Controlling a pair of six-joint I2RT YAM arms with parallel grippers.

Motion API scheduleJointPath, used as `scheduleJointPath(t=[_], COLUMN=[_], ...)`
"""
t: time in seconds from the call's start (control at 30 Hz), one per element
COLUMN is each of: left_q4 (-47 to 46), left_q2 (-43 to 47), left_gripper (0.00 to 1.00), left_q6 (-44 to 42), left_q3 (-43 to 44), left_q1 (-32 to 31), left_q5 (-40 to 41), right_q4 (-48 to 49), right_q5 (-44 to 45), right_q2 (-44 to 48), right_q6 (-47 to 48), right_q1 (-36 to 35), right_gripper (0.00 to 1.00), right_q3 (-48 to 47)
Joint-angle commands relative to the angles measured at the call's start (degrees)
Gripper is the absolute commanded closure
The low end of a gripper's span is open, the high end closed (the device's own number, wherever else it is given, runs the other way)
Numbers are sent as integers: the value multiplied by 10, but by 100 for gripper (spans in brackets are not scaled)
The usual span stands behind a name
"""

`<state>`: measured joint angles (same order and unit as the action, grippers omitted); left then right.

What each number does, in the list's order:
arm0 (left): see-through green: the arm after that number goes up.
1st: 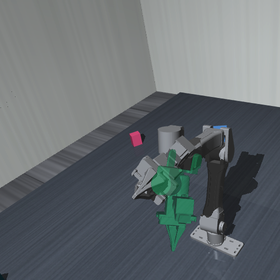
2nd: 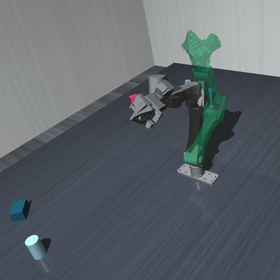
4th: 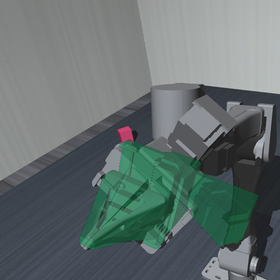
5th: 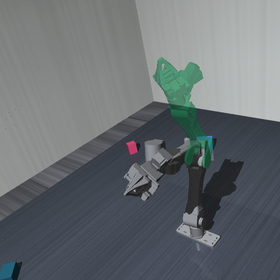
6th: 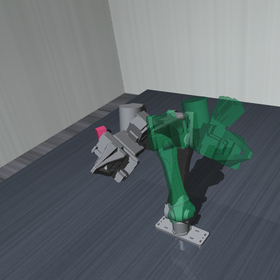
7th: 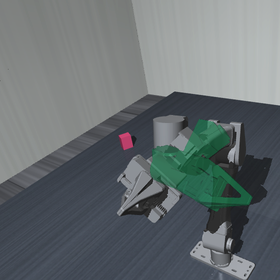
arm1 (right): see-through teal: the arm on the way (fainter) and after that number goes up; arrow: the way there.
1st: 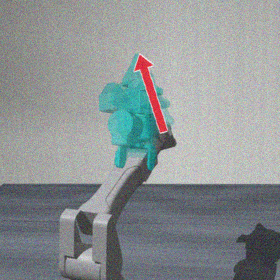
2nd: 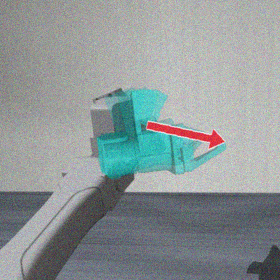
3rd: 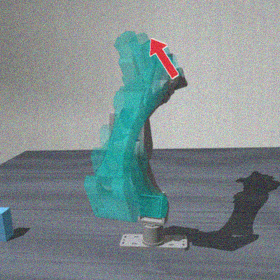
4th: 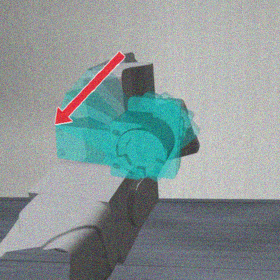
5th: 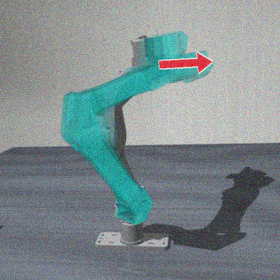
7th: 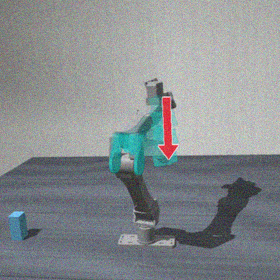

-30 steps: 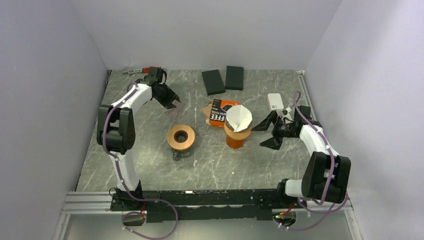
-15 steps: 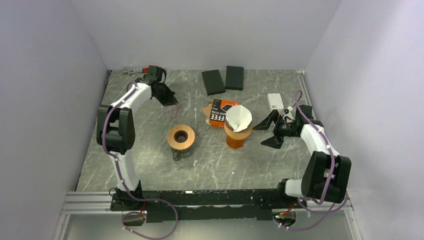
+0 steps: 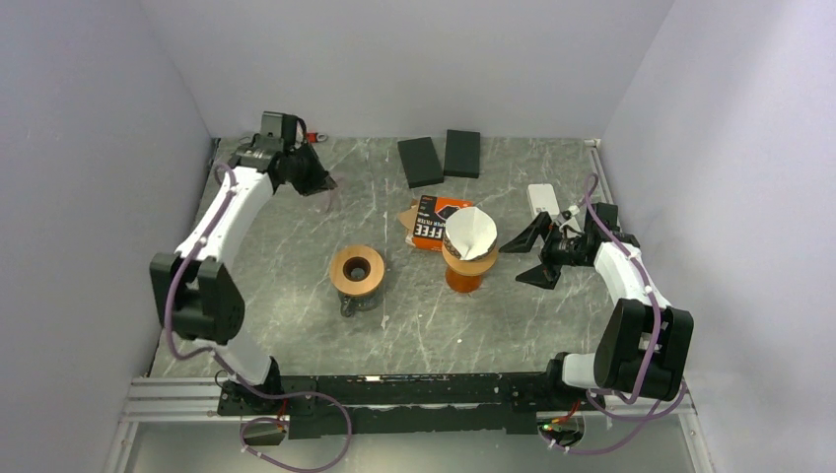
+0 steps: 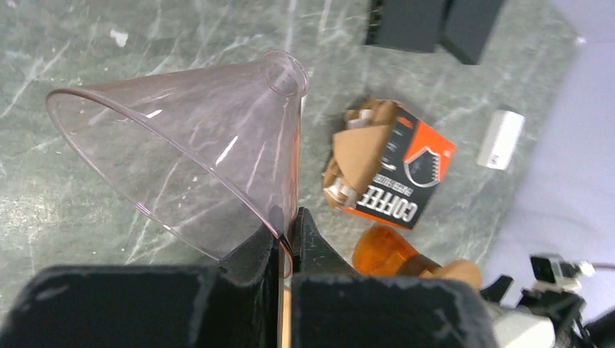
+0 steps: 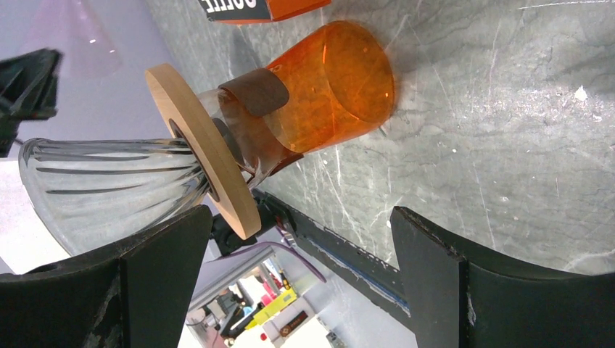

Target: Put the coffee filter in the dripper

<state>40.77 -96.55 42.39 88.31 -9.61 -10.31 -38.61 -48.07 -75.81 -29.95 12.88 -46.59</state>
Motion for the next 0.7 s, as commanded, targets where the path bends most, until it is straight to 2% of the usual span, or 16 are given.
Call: scheduleJointPath(t=[0.0, 0.3, 0.5, 0.67], left_q4=[-17, 4, 185, 323], left_q2=[92, 195, 153, 95], left_gripper=[100, 100, 100, 100], left_q6=[-86, -202, -280, -254], left_q3=[-1, -39, 49, 147], left_q1=[1, 1, 1, -14], left_q5=[-47, -146, -130, -87], right_q4=[-5, -16, -16, -16], right_q5=[-8, -6, -7, -6], right_q2=[8, 11, 16, 15], right_q6=[11, 23, 25, 27], right_q1=[3, 3, 3, 3], right_gripper=[0, 0, 0, 0], right_q3=[-19, -22, -11, -9])
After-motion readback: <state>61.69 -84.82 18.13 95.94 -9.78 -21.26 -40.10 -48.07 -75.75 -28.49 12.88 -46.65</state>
